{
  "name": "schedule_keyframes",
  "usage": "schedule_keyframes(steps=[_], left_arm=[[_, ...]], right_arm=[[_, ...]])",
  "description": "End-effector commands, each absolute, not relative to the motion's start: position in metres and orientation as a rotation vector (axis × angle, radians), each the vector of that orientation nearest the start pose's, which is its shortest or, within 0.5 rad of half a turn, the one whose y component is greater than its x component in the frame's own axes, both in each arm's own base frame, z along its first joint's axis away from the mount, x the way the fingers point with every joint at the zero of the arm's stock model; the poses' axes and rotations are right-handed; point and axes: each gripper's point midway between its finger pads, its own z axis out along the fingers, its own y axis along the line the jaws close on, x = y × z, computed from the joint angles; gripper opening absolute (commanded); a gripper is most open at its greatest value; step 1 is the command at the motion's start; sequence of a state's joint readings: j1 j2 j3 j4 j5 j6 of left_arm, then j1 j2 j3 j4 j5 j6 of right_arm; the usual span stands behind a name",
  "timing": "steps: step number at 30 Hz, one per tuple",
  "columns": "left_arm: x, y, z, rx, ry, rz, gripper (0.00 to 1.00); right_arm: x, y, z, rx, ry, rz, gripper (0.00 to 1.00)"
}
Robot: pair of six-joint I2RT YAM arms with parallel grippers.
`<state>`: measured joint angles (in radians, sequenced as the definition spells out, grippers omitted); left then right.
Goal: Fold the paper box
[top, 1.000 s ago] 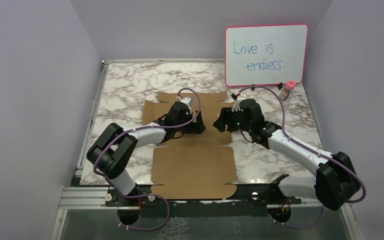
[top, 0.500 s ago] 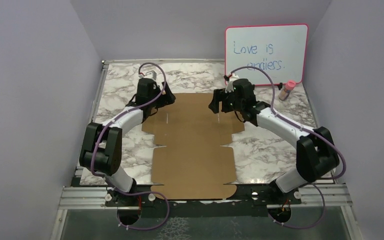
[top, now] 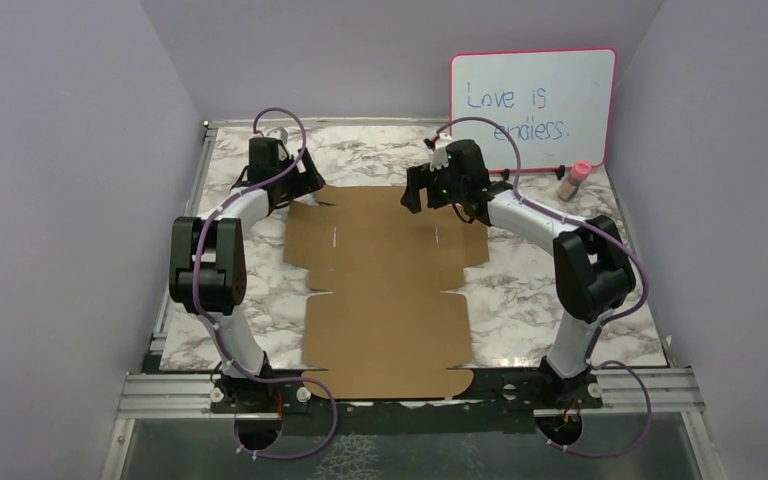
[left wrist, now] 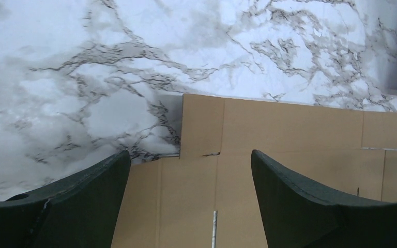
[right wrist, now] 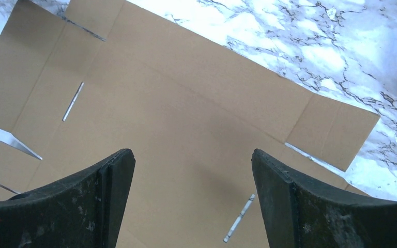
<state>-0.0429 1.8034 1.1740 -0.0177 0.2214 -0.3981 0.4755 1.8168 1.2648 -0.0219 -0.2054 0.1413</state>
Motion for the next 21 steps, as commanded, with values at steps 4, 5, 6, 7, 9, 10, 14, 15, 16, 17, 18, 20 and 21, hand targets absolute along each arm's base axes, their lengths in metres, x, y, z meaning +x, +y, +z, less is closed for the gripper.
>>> schedule_keyframes(steps=[4, 5, 6, 7, 9, 10, 14, 15, 16, 17, 18, 20, 21], left_arm=[[0.498, -0.106, 0.084, -0.160, 2.276, -0.681, 0.82], [0.501, -0.106, 0.082, -0.161, 2.280, -0.684, 0.80], [0.503, -0.106, 0.079, -0.163, 2.286, -0.680, 0.78], [0.506, -0.105, 0.075, -0.166, 2.298, -0.670, 0.77], [0.509, -0.104, 0.067, -0.163, 2.322, -0.665, 0.71], [0.510, -0.104, 0.062, -0.164, 2.337, -0.669, 0.67], [0.512, -0.106, 0.056, -0.149, 2.352, -0.719, 0.53], [0.513, -0.107, 0.056, -0.140, 2.350, -0.726, 0.49], [0.514, -0.107, 0.058, -0.125, 2.345, -0.731, 0.46], [0.514, -0.108, 0.059, -0.109, 2.340, -0.734, 0.43], [0.514, -0.109, 0.060, -0.090, 2.335, -0.736, 0.40], [0.515, -0.109, 0.064, -0.057, 2.324, -0.734, 0.33], [0.515, -0.110, 0.066, -0.041, 2.316, -0.734, 0.29]], right_arm=[[0.445, 0.274, 0.128, -0.545, 2.086, 0.578, 0.89], [0.446, 0.273, 0.127, -0.546, 2.087, 0.576, 0.89], [0.446, 0.273, 0.127, -0.546, 2.088, 0.576, 0.89], [0.446, 0.273, 0.126, -0.547, 2.089, 0.576, 0.89], [0.446, 0.273, 0.122, -0.548, 2.096, 0.578, 0.89], [0.446, 0.273, 0.121, -0.549, 2.098, 0.579, 0.89], [0.446, 0.270, 0.116, -0.551, 2.108, 0.570, 0.89], [0.446, 0.270, 0.114, -0.551, 2.111, 0.568, 0.89], [0.447, 0.269, 0.113, -0.552, 2.113, 0.568, 0.89], [0.447, 0.268, 0.114, -0.552, 2.112, 0.568, 0.89], [0.447, 0.268, 0.115, -0.555, 2.110, 0.571, 0.89], [0.447, 0.267, 0.116, -0.561, 2.103, 0.575, 0.89], [0.448, 0.267, 0.117, -0.566, 2.099, 0.579, 0.89]])
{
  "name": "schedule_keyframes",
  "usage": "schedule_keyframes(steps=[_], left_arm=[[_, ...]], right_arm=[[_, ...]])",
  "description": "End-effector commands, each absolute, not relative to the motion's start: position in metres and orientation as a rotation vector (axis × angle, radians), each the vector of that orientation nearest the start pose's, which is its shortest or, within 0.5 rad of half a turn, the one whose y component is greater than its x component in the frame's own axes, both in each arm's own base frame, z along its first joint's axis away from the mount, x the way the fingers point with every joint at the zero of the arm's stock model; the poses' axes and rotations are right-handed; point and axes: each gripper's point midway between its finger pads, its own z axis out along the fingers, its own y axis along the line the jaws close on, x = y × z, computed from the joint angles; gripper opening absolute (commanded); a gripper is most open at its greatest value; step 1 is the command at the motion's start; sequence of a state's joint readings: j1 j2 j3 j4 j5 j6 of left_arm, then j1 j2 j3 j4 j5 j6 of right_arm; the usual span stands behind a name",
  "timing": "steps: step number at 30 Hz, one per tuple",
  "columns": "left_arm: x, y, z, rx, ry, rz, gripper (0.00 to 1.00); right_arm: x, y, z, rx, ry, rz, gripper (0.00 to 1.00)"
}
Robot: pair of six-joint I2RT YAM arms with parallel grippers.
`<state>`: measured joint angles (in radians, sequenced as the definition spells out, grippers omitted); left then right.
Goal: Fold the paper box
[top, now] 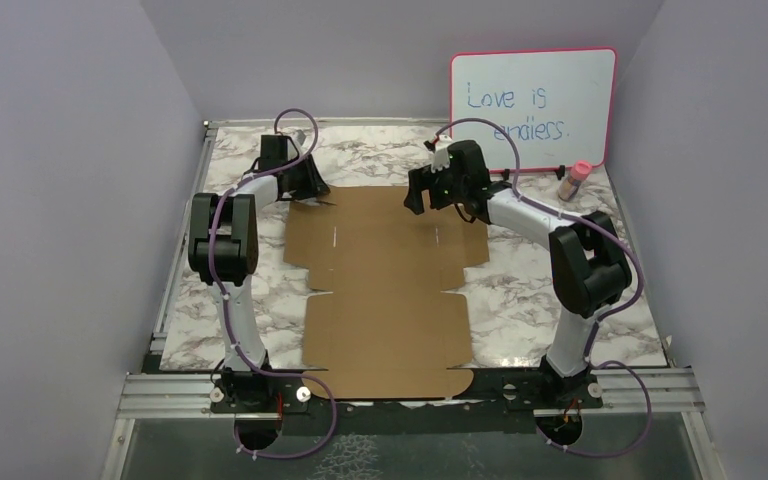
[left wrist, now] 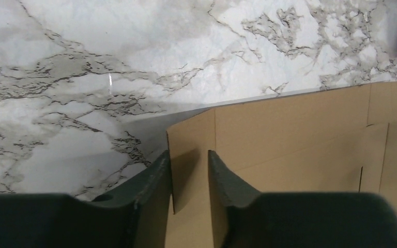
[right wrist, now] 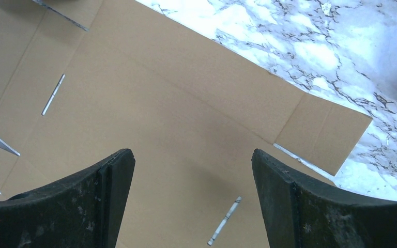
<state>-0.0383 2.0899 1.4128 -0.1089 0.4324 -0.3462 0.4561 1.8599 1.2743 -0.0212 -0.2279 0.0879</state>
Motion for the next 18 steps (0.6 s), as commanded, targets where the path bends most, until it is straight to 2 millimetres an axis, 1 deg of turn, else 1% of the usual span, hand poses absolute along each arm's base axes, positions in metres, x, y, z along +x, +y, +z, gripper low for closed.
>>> schedule_keyframes(steps=[1, 4, 7, 10, 13, 16, 18], left_arm=[[0.514, -0.110, 0.067, -0.028, 2.309, -0.736, 0.26], [0.511, -0.114, 0.075, 0.010, 2.280, -0.760, 0.21], [0.507, -0.117, 0.081, 0.047, 2.246, -0.776, 0.12], [0.505, -0.117, 0.085, 0.085, 2.228, -0.766, 0.04], [0.501, -0.118, 0.091, 0.123, 2.213, -0.764, 0.00], [0.496, -0.119, 0.101, 0.157, 2.183, -0.756, 0.00], [0.496, -0.121, 0.112, 0.191, 2.139, -0.751, 0.00]], right_arm=[[0.448, 0.268, 0.116, -0.573, 2.098, 0.582, 0.89], [0.449, 0.271, 0.119, -0.597, 2.084, 0.594, 0.89], [0.448, 0.272, 0.119, -0.639, 2.089, 0.593, 0.89], [0.451, 0.273, 0.127, -0.684, 2.070, 0.577, 0.89], [0.451, 0.276, 0.135, -0.743, 2.042, 0.585, 0.90], [0.451, 0.279, 0.143, -0.807, 2.012, 0.592, 0.90], [0.453, 0.279, 0.148, -0.849, 1.999, 0.585, 0.90]])
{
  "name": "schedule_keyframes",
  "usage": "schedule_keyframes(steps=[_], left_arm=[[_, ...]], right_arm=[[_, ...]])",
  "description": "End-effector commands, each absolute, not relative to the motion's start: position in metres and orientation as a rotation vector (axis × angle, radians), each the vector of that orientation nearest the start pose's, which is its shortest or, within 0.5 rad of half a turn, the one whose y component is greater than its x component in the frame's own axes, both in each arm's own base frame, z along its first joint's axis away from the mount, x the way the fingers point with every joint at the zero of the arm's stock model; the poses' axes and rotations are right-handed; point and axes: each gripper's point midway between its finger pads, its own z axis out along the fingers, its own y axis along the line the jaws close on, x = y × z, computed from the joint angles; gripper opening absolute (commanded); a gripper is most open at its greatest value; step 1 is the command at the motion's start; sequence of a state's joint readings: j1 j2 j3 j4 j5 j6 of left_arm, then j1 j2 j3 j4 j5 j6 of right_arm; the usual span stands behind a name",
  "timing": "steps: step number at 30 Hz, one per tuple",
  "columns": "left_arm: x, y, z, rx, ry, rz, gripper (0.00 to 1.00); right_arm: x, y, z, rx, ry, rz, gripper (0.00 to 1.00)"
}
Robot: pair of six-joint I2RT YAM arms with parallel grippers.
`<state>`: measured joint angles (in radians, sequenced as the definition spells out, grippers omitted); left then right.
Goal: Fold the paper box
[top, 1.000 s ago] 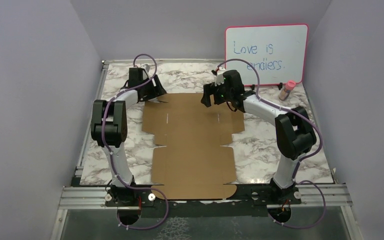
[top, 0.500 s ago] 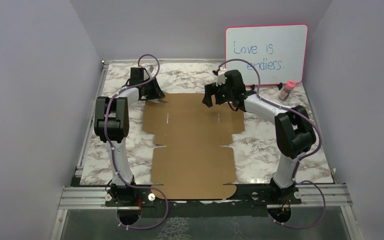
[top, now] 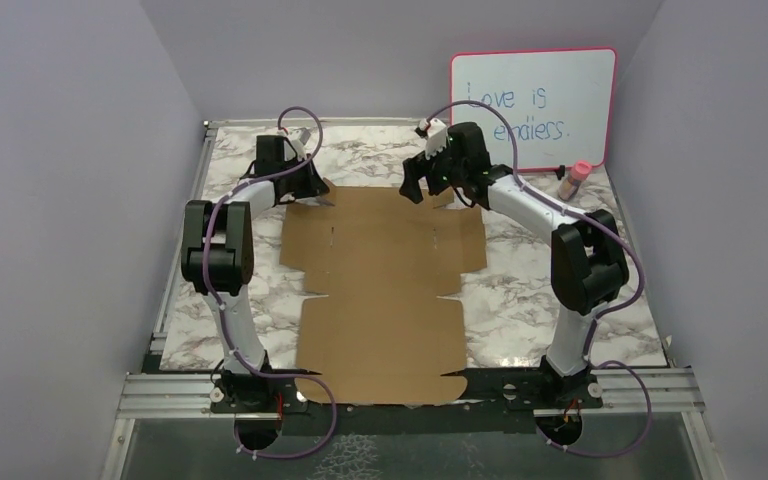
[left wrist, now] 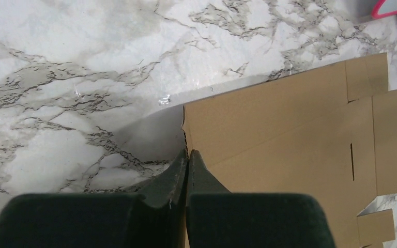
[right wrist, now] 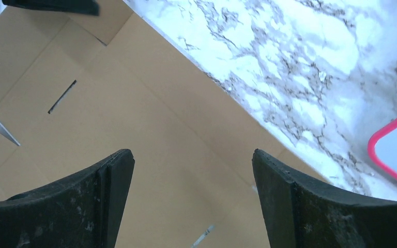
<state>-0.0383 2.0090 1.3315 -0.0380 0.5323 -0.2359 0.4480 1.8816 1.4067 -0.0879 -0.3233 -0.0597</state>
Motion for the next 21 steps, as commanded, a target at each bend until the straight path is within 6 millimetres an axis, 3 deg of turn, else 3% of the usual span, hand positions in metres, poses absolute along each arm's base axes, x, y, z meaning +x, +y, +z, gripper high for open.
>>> schedule_keyframes(steps=[1, 13, 21], left_arm=[[0.494, -0.123, 0.118, 0.208, 2.118, -0.753, 0.00], [0.470, -0.150, 0.175, 0.392, 1.943, -0.694, 0.00], [0.458, -0.165, 0.186, 0.457, 1.887, -0.699, 0.00]], right_arm=[[0.454, 0.278, 0.150, -0.871, 1.998, 0.579, 0.91], [0.461, 0.275, 0.156, -1.118, 1.988, 0.635, 0.91], [0.456, 0.283, 0.143, -1.243, 1.985, 0.727, 0.89]])
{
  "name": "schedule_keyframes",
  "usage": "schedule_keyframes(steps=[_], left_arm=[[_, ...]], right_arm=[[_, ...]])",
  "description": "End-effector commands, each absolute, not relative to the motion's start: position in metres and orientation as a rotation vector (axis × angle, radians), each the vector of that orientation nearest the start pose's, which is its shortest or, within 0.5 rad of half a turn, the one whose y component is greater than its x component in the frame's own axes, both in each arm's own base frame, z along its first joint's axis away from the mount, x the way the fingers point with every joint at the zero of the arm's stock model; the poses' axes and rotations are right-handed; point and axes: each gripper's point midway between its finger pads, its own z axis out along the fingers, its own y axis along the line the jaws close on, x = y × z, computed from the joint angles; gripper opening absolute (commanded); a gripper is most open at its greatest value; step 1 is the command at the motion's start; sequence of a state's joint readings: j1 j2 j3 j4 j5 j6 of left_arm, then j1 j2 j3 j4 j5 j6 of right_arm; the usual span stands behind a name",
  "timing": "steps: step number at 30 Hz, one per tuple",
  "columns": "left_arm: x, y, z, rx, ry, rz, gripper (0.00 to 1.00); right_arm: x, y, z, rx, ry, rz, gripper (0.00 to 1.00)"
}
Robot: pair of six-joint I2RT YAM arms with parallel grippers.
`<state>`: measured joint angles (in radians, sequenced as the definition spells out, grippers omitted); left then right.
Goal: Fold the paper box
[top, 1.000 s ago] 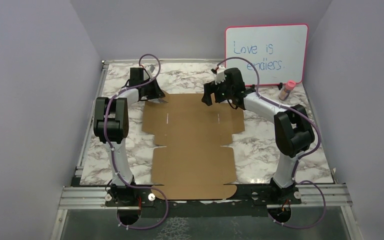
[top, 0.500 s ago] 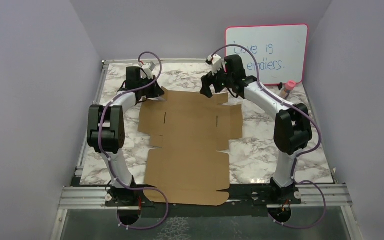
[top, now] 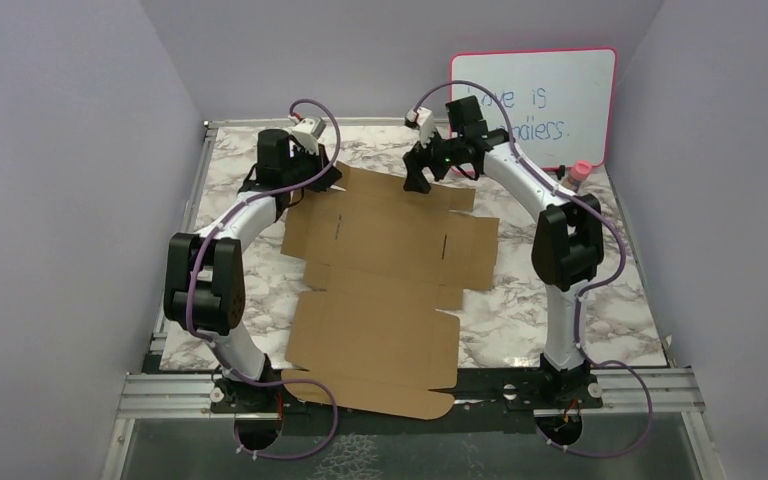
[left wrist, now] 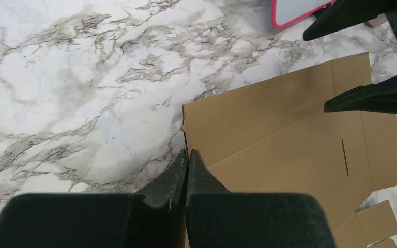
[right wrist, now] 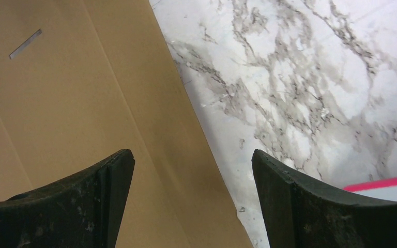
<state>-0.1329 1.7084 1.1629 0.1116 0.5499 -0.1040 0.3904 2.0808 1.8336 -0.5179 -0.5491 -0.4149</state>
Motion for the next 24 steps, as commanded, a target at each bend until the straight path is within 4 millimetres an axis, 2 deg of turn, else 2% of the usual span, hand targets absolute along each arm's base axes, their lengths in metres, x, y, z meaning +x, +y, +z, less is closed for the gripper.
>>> schedule_keyframes(steps=[1, 10, 15, 19, 24], left_arm=[[0.457, -0.167, 0.187, 0.463, 1.883, -0.702, 0.00], [0.449, -0.176, 0.193, 0.512, 1.847, -0.719, 0.00], [0.446, -0.182, 0.195, 0.528, 1.830, -0.736, 0.00], [0.445, -0.184, 0.196, 0.530, 1.821, -0.736, 0.00], [0.447, -0.182, 0.193, 0.516, 1.823, -0.718, 0.00]], right_arm=[[0.455, 0.284, 0.141, -1.254, 1.985, 0.736, 0.88], [0.455, 0.287, 0.126, -1.352, 1.974, 0.768, 0.83], [0.446, 0.291, 0.121, -1.406, 1.953, 0.839, 0.74], [0.442, 0.291, 0.116, -1.424, 1.964, 0.864, 0.56], [0.444, 0.289, 0.122, -1.440, 1.953, 0.837, 0.18]])
